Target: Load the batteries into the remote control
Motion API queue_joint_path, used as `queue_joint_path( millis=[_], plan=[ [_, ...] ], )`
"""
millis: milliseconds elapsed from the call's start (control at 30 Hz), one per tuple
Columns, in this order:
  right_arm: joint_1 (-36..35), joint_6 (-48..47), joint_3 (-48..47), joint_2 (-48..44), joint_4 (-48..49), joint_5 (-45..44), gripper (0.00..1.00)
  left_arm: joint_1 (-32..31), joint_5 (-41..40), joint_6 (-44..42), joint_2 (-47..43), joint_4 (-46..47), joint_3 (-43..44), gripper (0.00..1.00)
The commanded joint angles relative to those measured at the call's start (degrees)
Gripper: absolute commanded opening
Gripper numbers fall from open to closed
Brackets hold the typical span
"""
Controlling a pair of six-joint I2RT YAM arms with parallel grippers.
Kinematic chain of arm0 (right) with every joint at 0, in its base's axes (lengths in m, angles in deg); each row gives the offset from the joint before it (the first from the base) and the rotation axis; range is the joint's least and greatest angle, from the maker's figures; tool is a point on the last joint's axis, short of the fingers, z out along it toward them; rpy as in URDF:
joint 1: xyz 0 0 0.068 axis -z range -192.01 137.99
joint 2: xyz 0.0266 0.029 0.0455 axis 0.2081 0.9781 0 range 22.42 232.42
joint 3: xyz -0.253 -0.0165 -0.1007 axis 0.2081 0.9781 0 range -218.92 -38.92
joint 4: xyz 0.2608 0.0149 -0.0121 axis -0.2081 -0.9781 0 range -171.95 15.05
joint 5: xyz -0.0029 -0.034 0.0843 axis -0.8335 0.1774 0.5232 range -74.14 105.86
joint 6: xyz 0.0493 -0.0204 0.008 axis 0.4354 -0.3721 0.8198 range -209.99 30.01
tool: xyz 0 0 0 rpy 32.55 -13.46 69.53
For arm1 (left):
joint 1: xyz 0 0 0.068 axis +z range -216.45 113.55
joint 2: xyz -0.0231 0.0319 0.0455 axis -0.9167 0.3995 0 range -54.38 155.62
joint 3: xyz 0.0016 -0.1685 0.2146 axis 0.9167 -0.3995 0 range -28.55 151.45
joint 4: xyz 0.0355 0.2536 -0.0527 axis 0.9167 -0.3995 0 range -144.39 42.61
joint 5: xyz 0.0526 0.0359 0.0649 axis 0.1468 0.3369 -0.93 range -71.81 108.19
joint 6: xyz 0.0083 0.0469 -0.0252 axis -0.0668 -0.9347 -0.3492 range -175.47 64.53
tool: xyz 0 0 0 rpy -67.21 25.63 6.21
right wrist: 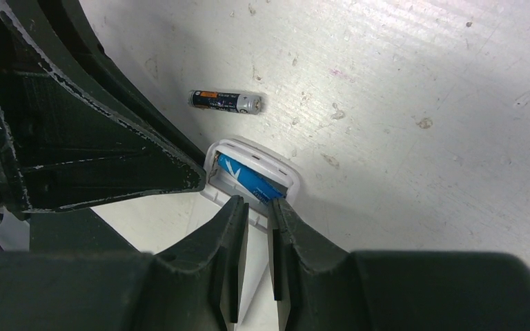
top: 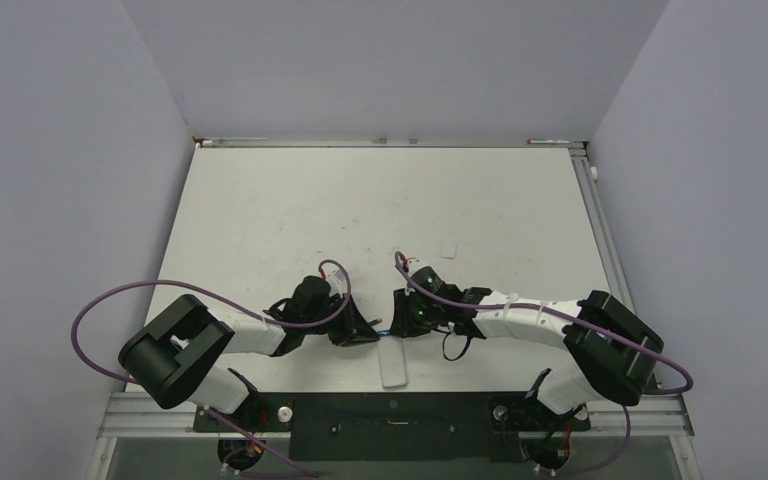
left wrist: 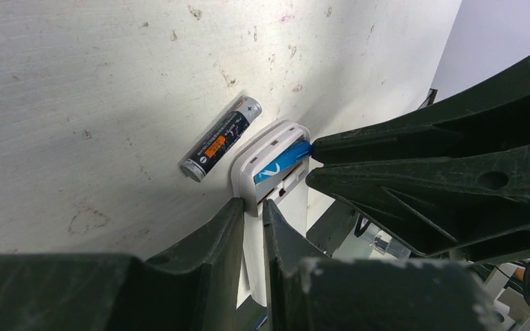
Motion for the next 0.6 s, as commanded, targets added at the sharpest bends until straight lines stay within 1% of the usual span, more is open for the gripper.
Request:
queue_joint_path(
  millis=[0, 333, 567],
  plan=[
    [-0.8, -0.5, -2.7, 1.3, 2.9, 0.7, 0.18, -0.1, 1.1, -0.8, 0.3, 2.3, 2.5, 0.13],
    [-3.5, -2.8, -6.6, 4.1, -3.1, -4.5, 0.17, -0.1, 1.2, -1.1, 0.2, 2.1, 2.6, 0.12],
    [-6.8, -4.5, -9.8, 7.2, -8.4, -9.6, 0.14, -0.1, 1.2, -1.2, 0.2, 2.0, 2.8, 0.12]
  ],
)
